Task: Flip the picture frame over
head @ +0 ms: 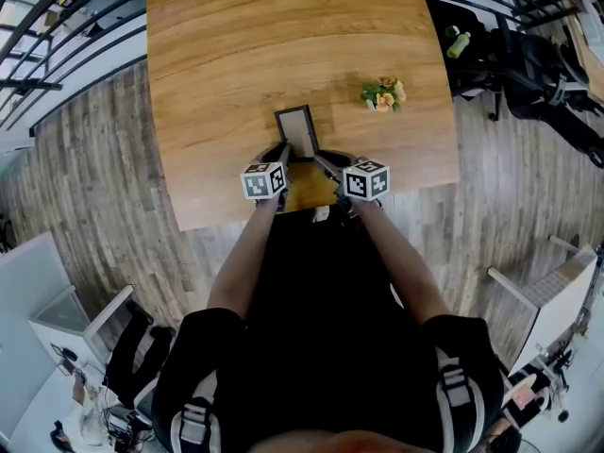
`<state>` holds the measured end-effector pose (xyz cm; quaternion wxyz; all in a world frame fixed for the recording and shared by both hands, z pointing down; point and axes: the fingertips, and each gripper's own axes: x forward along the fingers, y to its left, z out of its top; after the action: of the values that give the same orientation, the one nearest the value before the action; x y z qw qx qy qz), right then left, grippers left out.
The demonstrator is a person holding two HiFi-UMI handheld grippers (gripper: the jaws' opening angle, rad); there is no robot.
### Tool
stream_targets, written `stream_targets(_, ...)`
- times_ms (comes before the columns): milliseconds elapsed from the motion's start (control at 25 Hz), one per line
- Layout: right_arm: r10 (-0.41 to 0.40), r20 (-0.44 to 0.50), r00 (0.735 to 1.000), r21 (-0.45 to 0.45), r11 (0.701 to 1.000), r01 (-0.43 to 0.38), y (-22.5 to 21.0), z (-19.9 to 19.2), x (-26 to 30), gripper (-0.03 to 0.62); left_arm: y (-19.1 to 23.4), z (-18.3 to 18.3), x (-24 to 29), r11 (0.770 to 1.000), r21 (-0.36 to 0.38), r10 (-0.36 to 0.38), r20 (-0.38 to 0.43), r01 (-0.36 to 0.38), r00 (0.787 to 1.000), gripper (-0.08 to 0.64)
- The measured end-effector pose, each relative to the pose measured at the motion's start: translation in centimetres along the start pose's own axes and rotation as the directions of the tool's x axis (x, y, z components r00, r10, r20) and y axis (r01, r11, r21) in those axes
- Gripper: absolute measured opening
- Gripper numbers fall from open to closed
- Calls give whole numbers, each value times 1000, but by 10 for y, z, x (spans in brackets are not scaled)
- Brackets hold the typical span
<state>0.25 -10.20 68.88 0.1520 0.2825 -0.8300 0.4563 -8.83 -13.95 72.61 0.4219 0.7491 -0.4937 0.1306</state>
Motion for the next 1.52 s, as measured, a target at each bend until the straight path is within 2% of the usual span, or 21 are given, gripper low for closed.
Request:
stream_targets(360, -29, -21, 999, -59, 998, 28, 2, 4, 3, 71, 2, -7, 3, 1000, 22, -16, -30, 17, 999, 72)
stream_targets(840, -51, -1, 999, -115, 992, 50, 4, 13, 4, 69, 5, 2, -4, 999, 33, -19, -11, 19, 1000, 74)
stream_targets(960, -82, 1, 997, -163, 983, 81, 1, 16, 2, 69, 5, 7, -8, 1000, 19, -23, 6, 23, 1000, 74)
stream_targets(1080, -117, -4, 993, -223, 968, 113, -2, 17, 2, 69, -2, 13, -9, 999, 8, -46, 22, 45, 999, 74)
stream_targets(1320, -157, 22, 987, -261, 952, 157, -5, 20, 3, 69, -29, 29, -10, 992, -20, -122, 67, 124, 990, 88)
stream_targets(1520, -197, 46, 979, -333, 921, 201, -4, 23, 0, 69, -47, 40, -11, 975, -101, -186, 109, 197, 977, 134)
